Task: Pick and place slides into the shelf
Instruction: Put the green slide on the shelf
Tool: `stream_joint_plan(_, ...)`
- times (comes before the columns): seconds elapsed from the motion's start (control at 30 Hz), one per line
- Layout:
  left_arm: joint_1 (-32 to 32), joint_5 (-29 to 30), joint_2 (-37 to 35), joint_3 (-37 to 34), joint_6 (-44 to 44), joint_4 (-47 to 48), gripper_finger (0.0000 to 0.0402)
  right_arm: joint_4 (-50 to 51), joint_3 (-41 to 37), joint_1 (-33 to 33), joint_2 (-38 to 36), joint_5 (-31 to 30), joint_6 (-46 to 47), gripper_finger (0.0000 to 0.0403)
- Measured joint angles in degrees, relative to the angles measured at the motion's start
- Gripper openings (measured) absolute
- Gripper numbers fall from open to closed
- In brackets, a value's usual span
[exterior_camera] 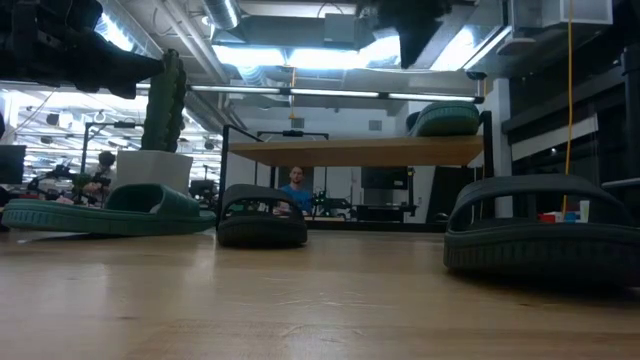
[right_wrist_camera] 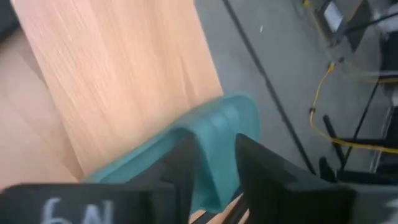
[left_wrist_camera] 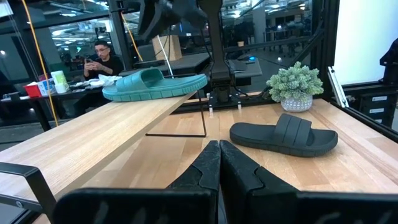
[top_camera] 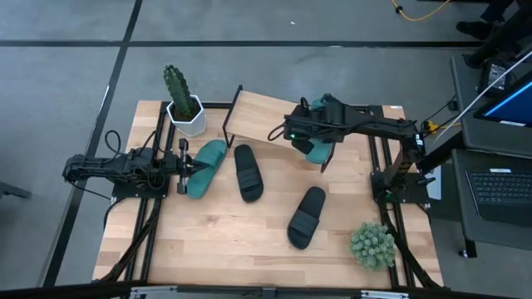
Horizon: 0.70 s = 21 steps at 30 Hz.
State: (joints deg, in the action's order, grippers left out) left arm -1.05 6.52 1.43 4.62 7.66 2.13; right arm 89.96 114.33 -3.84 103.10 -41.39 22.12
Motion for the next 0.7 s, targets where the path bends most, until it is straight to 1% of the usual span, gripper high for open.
stream_joint_plan(0.07,-0.01,0.0,0.0,0.0,0.0,0.0,0.0,-0.04,0.7,1.06,-0.67,-0.9,-0.14,0.0073)
stream_joint_plan(0.13,0.0,0.0,0.0,0.0,-0.02,0.0,0.0,0.01,0.64,2.17,-2.06,-1.1,-0.02,0.0031)
stream_joint_plan(0.17,0.01,0.0,0.0,0.0,-0.02,0.0,0.0,-0.07,0.16,2.83,-2.94,-1.76,0.18,0.0016)
stream_joint_plan(0.2,0.01,0.0,0.0,0.0,-0.02,0.0,0.0,0.19,-0.41,3.62,-3.76,-2.73,0.75,0.001)
stream_joint_plan(0.33,0.01,0.0,0.0,0.0,0.0,0.0,0.0,0.03,-4.19,7.03,-7.76,-5.01,5.44,0.0008)
stream_joint_plan(0.43,0.0,0.0,0.0,0.0,0.0,0.0,0.0,-0.02,-8.56,10.22,-11.54,-7.15,10.38,0.0005)
stream_joint_plan(0.57,0.0,0.0,0.0,-0.01,0.0,0.0,0.0,-1.84,-17.35,14.99,-16.46,-9.87,17.4,0.0004)
stream_joint_plan(0.7,0.01,0.0,0.0,-0.02,0.0,-0.02,0.0,-6.96,-27.55,19.6,-21.38,-11.73,22.2,0.0004)
